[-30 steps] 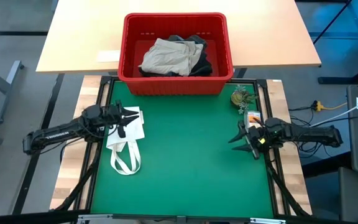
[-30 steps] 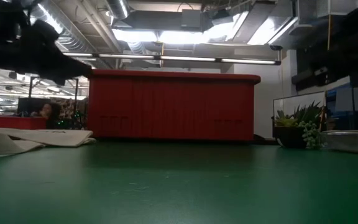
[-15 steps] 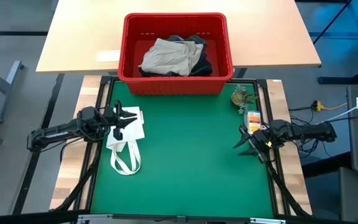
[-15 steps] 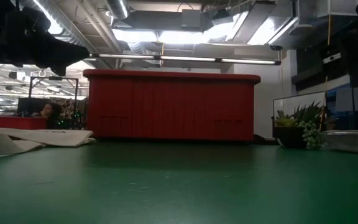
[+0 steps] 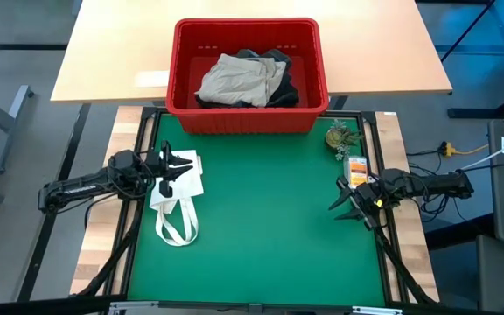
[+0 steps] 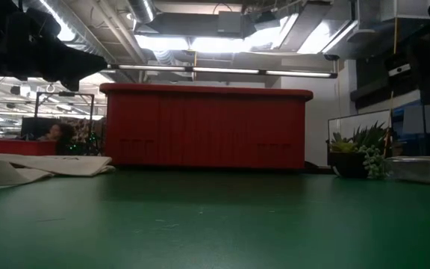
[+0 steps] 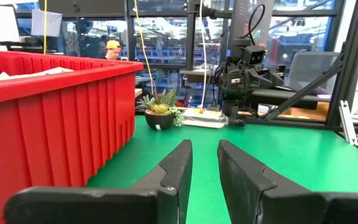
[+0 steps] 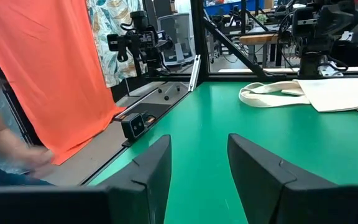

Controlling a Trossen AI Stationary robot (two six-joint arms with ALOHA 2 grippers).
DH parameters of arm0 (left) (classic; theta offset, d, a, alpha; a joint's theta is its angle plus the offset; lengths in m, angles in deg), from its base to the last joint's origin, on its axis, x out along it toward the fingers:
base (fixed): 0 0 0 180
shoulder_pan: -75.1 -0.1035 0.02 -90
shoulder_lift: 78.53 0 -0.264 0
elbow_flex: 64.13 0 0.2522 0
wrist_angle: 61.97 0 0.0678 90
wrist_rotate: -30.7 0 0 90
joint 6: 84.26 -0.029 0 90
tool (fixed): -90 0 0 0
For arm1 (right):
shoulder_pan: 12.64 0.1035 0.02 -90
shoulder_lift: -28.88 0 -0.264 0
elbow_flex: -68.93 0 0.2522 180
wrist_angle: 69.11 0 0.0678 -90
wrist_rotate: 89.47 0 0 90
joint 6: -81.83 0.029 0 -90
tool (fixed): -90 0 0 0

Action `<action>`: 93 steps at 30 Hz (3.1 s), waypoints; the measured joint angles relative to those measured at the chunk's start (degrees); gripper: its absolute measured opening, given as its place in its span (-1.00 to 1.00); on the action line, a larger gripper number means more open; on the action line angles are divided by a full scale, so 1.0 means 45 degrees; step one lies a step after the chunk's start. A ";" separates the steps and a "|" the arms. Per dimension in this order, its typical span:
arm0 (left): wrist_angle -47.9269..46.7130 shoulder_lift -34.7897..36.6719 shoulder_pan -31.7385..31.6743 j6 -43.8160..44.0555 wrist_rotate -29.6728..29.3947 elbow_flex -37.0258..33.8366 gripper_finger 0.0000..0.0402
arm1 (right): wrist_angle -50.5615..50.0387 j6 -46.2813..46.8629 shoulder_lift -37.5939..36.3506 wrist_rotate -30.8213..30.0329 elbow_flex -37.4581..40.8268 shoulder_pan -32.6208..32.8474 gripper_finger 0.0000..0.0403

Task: Fold Laundry from Bin
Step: Return to Home Position

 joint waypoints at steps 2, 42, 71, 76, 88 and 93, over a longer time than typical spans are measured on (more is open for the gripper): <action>0.0002 0.0000 0.0000 0.0000 0.0000 0.0000 -0.63 | 0.0000 0.0000 0.0000 -0.0002 0.0000 0.0000 -0.21; 0.0000 0.0000 -0.0001 0.0000 -0.0010 0.0000 -0.63 | 0.0193 -0.1371 0.0000 -0.5416 0.0162 0.1996 -0.21; -0.0005 -0.0004 -0.0004 0.0005 -0.0010 0.0000 -0.63 | 0.1511 -0.1710 0.0000 -0.4752 0.0685 0.1991 -0.21; -0.0005 -0.0003 -0.0005 0.0005 -0.0010 0.0000 -0.63 | 0.1509 -0.1710 0.0000 -0.4752 0.0685 0.1991 -0.21; -0.0005 -0.0003 -0.0005 0.0005 -0.0010 0.0000 -0.63 | 0.1506 -0.1709 0.0000 -0.4757 0.0680 0.1991 -0.21; -0.0005 0.0000 -0.0005 0.0005 -0.0007 0.0000 -0.63 | 0.1506 -0.1710 0.0000 -0.4757 0.0680 0.1991 -0.21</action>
